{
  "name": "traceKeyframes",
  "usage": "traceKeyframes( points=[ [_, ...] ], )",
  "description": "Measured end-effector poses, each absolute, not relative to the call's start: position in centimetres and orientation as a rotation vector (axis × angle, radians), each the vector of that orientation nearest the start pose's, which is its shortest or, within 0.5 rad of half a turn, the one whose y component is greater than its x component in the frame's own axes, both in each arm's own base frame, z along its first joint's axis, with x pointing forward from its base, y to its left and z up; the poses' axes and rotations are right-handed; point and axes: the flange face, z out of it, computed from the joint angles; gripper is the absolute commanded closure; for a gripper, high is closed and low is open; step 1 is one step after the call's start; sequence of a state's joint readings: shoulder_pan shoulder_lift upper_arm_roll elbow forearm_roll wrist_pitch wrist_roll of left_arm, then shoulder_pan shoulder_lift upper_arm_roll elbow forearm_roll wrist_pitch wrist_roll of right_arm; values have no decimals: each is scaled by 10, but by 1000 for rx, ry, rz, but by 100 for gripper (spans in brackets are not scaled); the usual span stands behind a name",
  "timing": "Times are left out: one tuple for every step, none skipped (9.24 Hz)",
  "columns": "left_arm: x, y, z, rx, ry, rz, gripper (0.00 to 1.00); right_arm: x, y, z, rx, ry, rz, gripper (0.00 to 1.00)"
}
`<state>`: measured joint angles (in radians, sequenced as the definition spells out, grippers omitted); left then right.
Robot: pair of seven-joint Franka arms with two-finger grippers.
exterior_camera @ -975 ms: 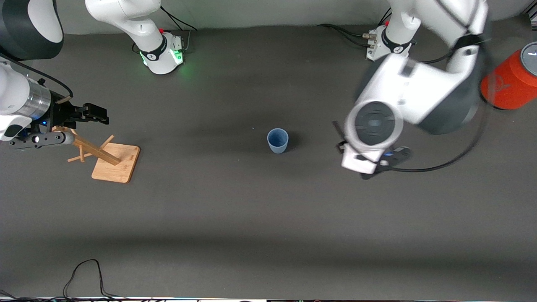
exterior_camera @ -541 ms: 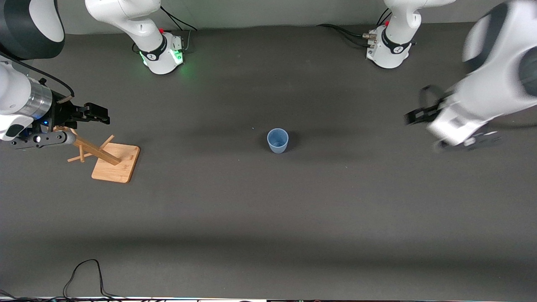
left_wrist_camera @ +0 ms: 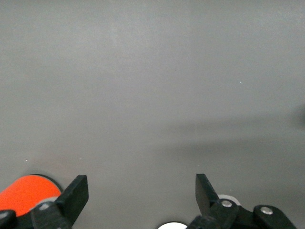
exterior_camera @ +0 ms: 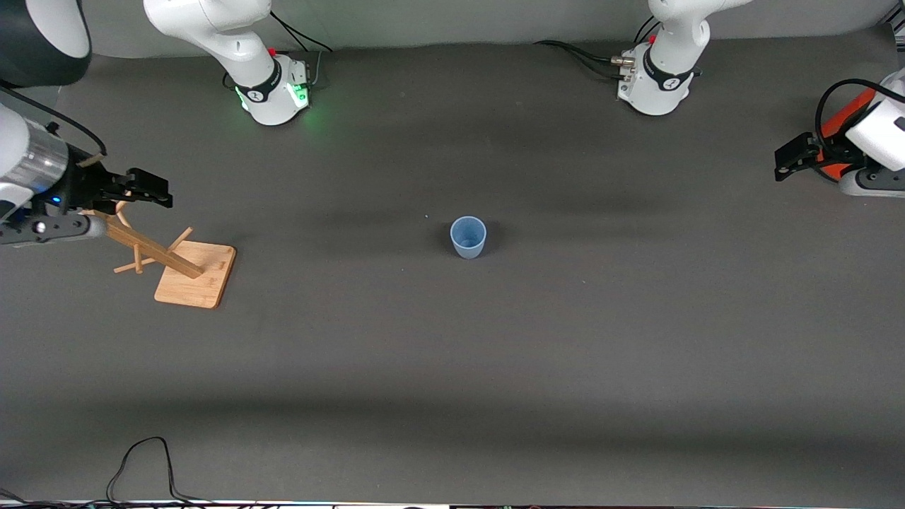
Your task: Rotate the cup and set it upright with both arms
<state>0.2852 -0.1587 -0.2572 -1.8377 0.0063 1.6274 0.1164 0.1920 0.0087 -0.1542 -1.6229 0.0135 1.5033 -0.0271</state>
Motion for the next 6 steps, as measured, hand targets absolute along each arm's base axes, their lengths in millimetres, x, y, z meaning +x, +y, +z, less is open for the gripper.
traceKeyframes(
  points=[
    [508,6,586,-3095,137,58,0,546,20,594,-3122,-95,177,0],
    [510,2,589,-3093,151,33,0,546,19,594,-3122,-93,174,0],
    [509,-1,590,-3093,162,37,0,546,18,594,-3122,-89,175,0],
    [509,-4,591,-3109,165,36,0,546,17,593,-3122,-87,176,0],
    [510,-6,597,-3136,160,15,0,546,18,593,-3122,-89,176,0],
    [510,-3,606,-3151,150,-10,0,546,18,593,-3122,-90,176,0]
  ],
)
